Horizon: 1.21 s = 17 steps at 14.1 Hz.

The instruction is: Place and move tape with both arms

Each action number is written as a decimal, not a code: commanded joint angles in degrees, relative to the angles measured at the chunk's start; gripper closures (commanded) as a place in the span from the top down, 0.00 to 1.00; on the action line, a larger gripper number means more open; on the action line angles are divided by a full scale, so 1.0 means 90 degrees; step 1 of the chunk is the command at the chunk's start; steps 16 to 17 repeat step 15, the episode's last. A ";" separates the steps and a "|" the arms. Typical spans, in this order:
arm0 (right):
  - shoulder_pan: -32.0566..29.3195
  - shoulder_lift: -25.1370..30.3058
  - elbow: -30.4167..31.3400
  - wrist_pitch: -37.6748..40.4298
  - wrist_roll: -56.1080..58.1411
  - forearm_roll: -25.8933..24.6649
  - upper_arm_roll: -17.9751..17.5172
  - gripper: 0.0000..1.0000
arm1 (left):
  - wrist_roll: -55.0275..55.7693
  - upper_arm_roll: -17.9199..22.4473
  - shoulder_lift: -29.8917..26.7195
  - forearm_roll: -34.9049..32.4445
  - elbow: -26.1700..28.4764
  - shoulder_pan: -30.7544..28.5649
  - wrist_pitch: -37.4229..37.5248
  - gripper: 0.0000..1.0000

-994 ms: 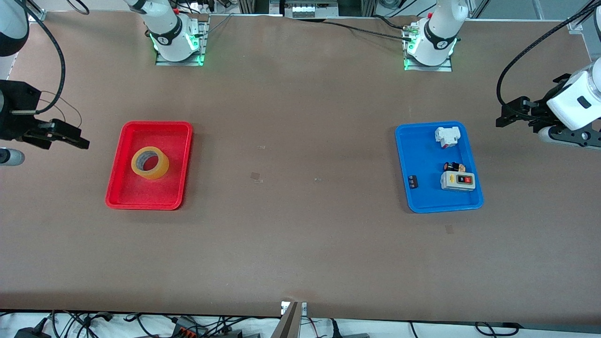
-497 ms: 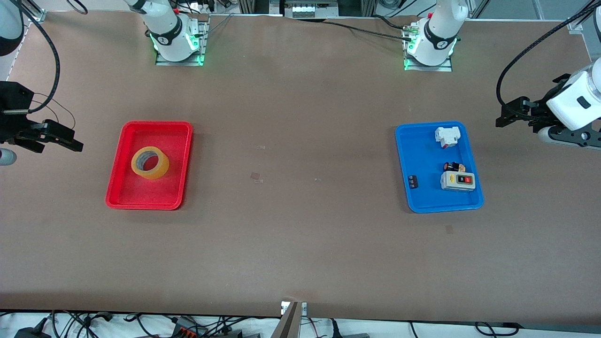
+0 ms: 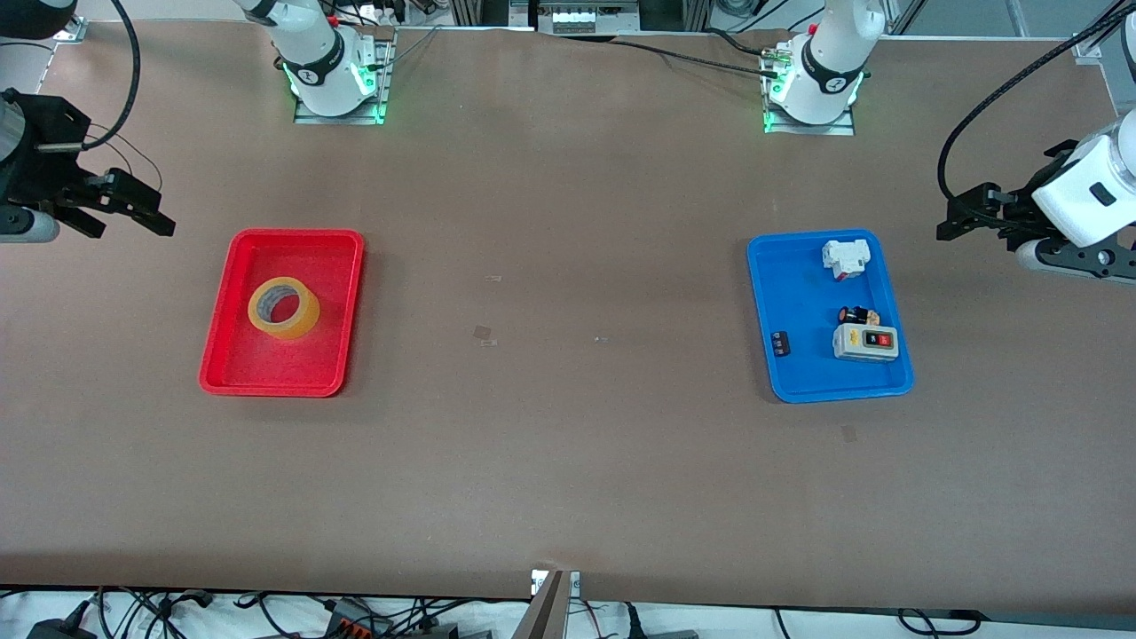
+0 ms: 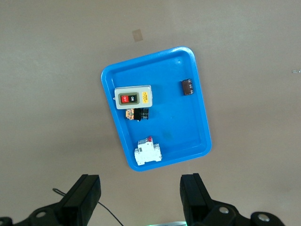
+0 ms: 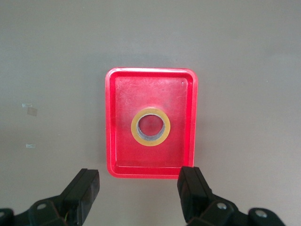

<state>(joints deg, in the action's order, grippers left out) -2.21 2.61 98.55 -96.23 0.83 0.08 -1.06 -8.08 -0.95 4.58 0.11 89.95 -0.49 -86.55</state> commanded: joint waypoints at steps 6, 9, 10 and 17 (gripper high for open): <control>-0.0038 0.0110 0.0085 0.0135 0.0161 0.0050 0.0020 1.00 | 0.0058 0.0018 -0.0011 -0.0022 -0.0014 0.0054 0.0076 1.00; -0.0057 0.0149 0.0066 0.0281 0.0161 0.0060 0.0049 1.00 | 0.0067 0.0008 -0.0011 -0.0022 0.0025 0.0073 0.0066 1.00; -0.0057 0.0149 0.0056 0.0291 0.0161 0.0060 0.0039 1.00 | 0.0087 -0.0011 -0.0011 -0.0022 0.0025 0.0151 0.0057 1.00; -0.0057 0.0169 0.0066 0.0282 0.0161 0.0060 0.0039 1.00 | 0.0195 -0.0011 -0.0011 -0.0022 0.0016 0.0161 0.0047 1.00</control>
